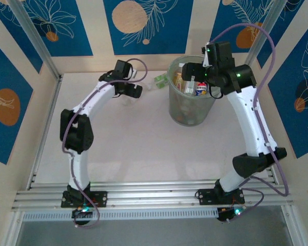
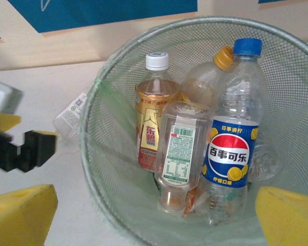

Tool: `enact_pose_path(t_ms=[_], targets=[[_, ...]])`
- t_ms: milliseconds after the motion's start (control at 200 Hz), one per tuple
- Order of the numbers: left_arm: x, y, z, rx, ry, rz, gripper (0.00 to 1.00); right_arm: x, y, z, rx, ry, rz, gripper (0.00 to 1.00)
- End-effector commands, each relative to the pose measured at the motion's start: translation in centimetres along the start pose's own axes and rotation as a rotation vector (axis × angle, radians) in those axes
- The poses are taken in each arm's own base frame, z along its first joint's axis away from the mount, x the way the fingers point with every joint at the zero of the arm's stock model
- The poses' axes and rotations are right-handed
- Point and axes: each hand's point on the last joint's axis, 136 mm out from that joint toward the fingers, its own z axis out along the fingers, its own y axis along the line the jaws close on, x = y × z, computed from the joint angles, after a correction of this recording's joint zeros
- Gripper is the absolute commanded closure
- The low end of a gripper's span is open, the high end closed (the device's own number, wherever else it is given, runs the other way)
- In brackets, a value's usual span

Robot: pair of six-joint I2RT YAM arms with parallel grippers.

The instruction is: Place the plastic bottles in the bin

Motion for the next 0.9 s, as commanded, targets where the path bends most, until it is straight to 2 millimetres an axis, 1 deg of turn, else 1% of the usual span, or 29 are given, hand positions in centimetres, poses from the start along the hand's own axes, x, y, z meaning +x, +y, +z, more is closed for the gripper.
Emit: enact_pose_path(t_ms=[0,75,150,255,365,560,745,895], targets=[[0.7,0.0,0.9,0.033,0.078,0.088,0.01,-0.3,0.9,-1.0,-0.039,-0.042,0.023,0.01],[0.5,0.3,2.2,0.034,0.095,0.09,0.01,-0.2,0.9,-1.3,-0.037,-0.046,0.026,0.01],[0.1,0.3,2.9,0.049,0.098,0.095,0.01,0.0,1.0,-1.4,-0.035,-0.047,0.025,0.01],[0.3,0.4,4.7,0.042,0.122,0.109,0.01,0.3,1.1,-1.5,-0.03,-0.048,0.025,0.01],[0.0,1.2,5.7,-0.01,0.118,0.112,0.0,0.5,1.0,-1.7,-0.02,-0.052,0.029,0.01],[0.3,2.8,7.6,-0.101,0.144,0.148,0.01,0.8,1.0,-1.8,-0.019,-0.056,0.044,0.01],[1.1,3.0,9.2,-0.109,0.175,0.189,0.01,0.9,1.1,-1.8,-0.02,-0.057,0.046,0.01],[1.7,2.5,10.4,-0.081,0.192,0.205,0.0,0.9,1.2,-1.7,-0.017,-0.058,0.043,0.01]])
